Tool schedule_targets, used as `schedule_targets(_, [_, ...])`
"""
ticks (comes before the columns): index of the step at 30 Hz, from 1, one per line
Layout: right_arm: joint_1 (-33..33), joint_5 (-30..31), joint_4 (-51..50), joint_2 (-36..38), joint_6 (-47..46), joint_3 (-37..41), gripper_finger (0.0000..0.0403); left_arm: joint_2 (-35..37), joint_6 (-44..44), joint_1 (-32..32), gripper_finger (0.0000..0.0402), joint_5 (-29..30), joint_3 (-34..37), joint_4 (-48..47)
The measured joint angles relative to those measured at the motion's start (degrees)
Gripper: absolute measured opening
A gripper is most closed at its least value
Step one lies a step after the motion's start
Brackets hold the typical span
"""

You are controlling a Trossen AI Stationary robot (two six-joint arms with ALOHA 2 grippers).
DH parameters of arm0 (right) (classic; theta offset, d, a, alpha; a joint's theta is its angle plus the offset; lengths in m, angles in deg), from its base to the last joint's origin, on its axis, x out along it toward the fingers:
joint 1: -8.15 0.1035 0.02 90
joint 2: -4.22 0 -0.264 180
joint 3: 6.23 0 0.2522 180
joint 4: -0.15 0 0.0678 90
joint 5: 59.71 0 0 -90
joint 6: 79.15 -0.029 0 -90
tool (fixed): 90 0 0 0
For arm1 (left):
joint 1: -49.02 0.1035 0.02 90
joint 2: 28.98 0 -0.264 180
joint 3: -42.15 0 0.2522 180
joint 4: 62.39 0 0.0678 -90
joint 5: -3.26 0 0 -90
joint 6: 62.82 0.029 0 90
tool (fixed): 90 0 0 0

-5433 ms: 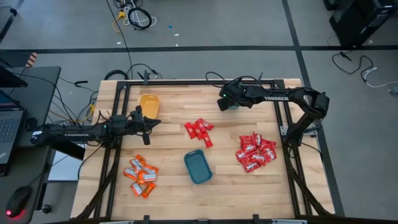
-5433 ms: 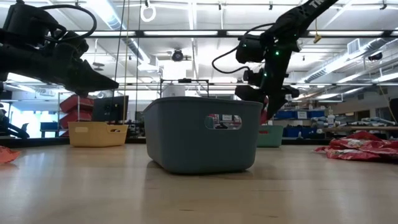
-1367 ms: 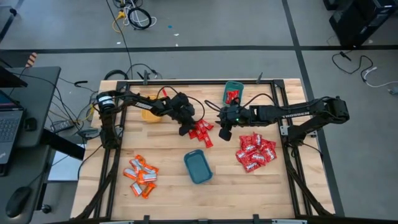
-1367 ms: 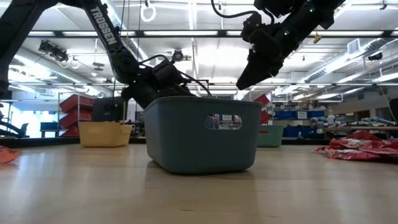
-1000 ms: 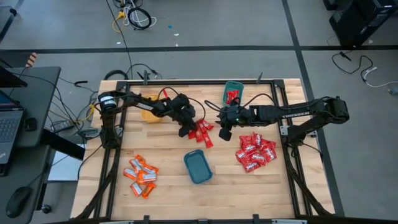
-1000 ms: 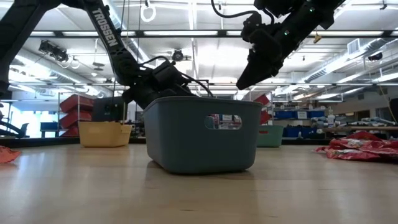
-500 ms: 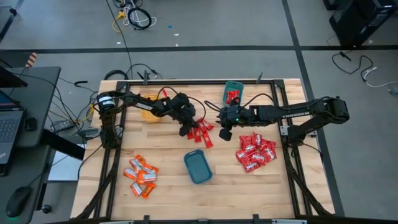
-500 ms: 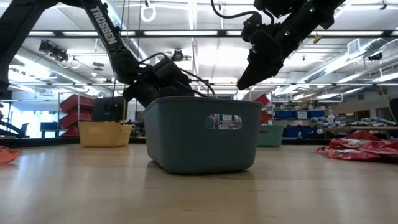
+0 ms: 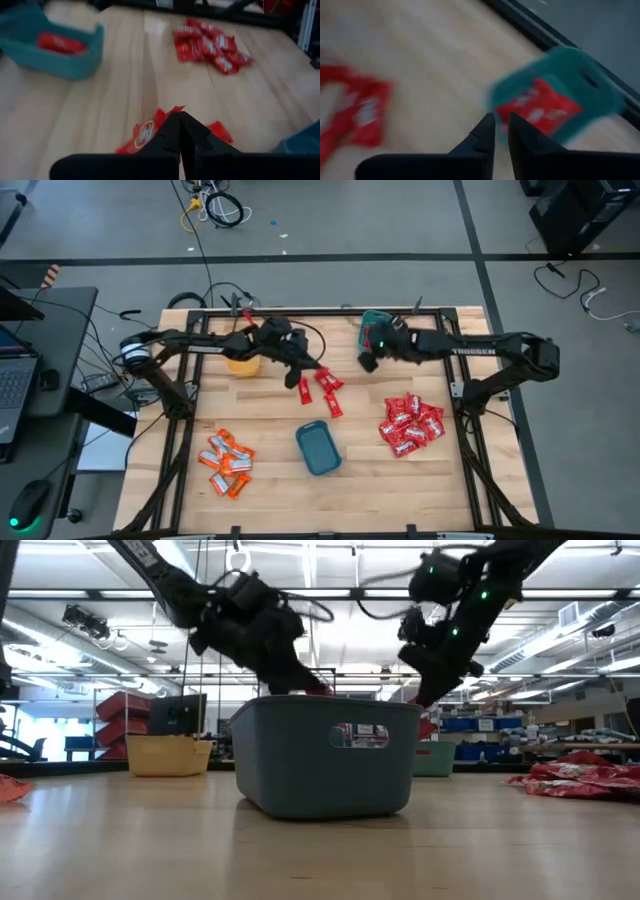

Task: Sort candy
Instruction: Put the red chocolate bar into the green bin

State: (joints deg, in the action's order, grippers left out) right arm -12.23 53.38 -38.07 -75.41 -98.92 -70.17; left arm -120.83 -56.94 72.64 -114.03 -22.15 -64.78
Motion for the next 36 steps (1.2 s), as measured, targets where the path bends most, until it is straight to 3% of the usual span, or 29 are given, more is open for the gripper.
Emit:
schedule_targets(6, [-11.59,-4.58,1.03,-1.89,2.83,0.04,0.0002,4.95,0.49,0.09,0.0,1.58,0.0,-0.94])
schedule_targets(10, [-14.21,-13.98,7.36,-5.59,4.22,0.04,0.0004,7.05,1.42,0.55,0.0,2.86,-0.01,-1.12])
schedule_targets(17, [-12.56,-16.17,10.18,-13.08,3.33,-2.02,0.0001,7.97,1.42,1.72,0.0,3.88,0.0,-3.42])
schedule_targets(25, [-7.45,-23.19,13.53,-18.45,3.29,-4.9,0.0,7.99,1.42,1.88,0.0,5.0,0.0,-2.83])
schedule_targets(31, [-1.76,-26.99,16.83,-18.35,4.88,-7.46,0.0,7.99,1.38,1.9,0.0,6.47,0.0,-2.14])
schedule_targets(36, [0.65,-23.54,12.24,-12.92,6.77,-8.87,0.0001,7.99,0.97,1.9,0.0,6.83,0.0,1.36])
